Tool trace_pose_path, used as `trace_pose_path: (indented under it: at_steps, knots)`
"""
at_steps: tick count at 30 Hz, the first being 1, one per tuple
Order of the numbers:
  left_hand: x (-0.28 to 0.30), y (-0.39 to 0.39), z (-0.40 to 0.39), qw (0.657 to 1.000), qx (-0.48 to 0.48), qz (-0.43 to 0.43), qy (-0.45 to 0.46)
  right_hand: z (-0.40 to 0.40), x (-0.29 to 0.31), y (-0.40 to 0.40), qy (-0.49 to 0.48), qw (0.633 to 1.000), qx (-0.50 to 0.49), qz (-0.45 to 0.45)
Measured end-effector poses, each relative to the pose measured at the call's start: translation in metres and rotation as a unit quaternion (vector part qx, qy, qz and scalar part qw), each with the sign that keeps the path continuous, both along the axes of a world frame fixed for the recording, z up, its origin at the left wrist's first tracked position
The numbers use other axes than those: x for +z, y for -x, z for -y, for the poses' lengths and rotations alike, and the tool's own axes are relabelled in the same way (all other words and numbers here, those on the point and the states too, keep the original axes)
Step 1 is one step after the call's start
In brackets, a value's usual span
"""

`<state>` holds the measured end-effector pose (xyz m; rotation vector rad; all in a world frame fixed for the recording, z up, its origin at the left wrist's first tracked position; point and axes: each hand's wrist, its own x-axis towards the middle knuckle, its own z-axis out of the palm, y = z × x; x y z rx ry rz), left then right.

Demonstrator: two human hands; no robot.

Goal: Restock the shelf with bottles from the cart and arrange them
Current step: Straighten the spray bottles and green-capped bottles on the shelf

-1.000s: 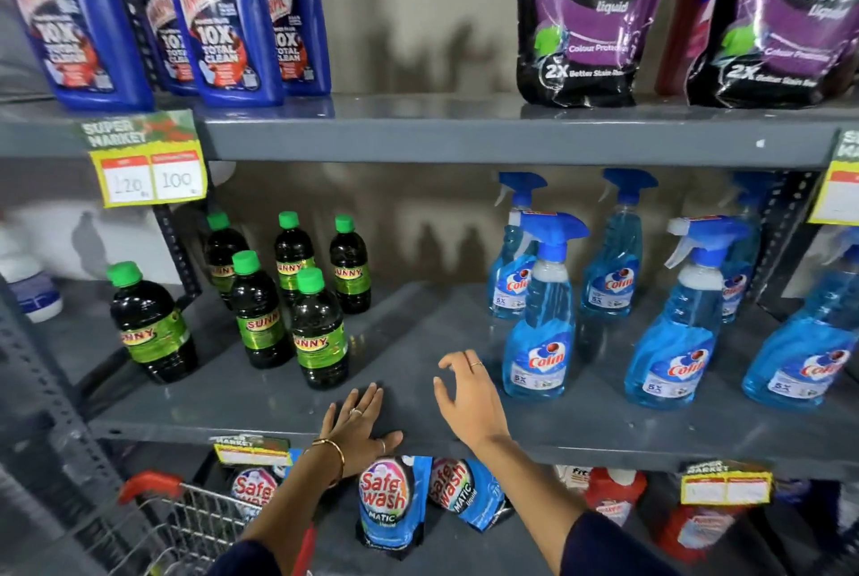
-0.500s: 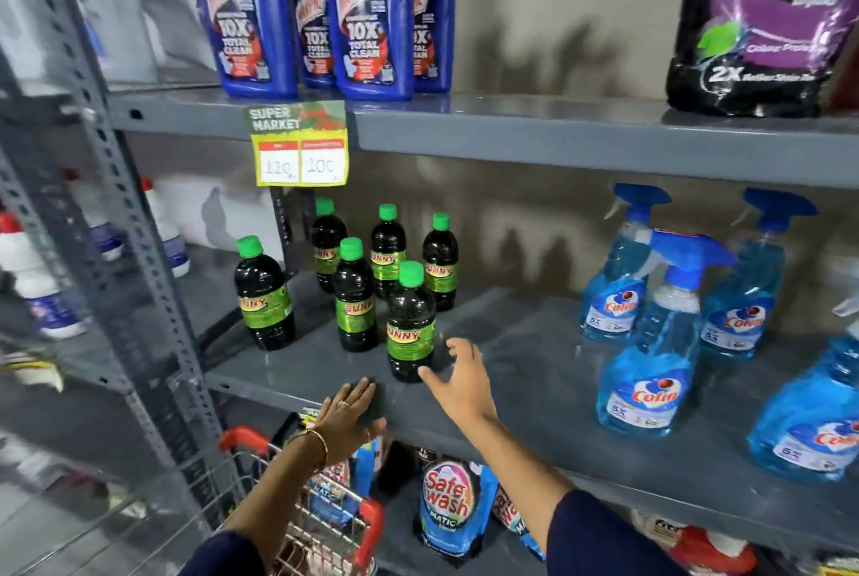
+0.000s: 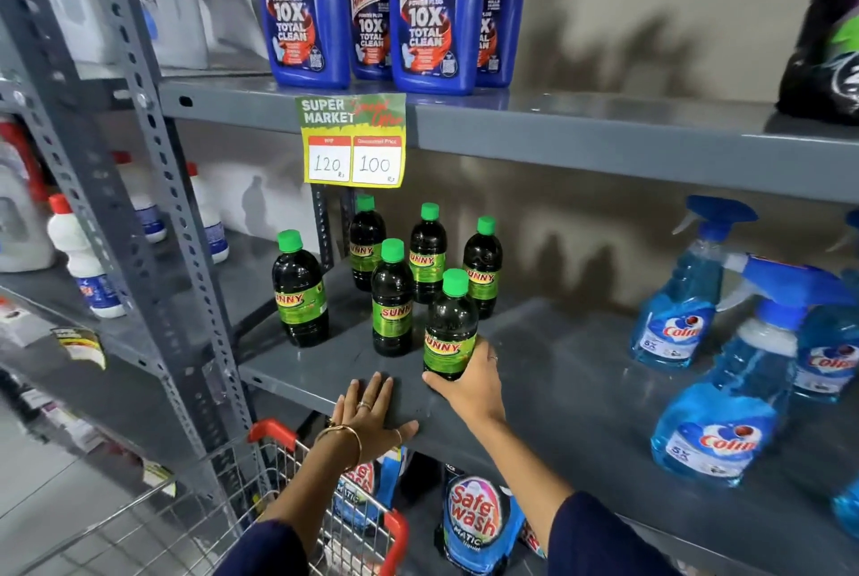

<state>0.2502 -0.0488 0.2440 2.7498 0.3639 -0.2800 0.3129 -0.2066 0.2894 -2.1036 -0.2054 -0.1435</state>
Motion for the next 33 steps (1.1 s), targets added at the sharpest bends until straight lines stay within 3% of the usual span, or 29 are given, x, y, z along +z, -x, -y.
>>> trace_pose_path:
  at_steps: [17,19,22,27,30,33]
  knots:
    - [0.012,0.005,0.005,1.0,-0.009,-0.009,0.0,0.013,0.004,-0.003,-0.082,0.993,0.056,-0.06]
    - [0.01,0.006,0.006,1.0,-0.004,0.003,0.0,0.015,0.004,0.007,-0.078,0.996,0.039,-0.015]
    - [0.007,0.009,0.007,0.999,0.005,0.031,0.004,0.016,0.003,0.026,0.016,0.984,-0.031,0.175]
    - [0.006,0.015,0.005,0.996,0.045,0.077,0.012,0.002,0.006,0.039,0.139,0.878,0.022,0.457]
    - [0.008,0.017,-0.002,0.996,0.053,0.072,0.01,-0.011,0.009,0.046,0.181,0.854,0.088,0.479]
    - [0.01,0.018,-0.009,0.997,0.044,0.069,-0.002,-0.023,0.014,0.05,0.191,0.888,0.118,0.4]
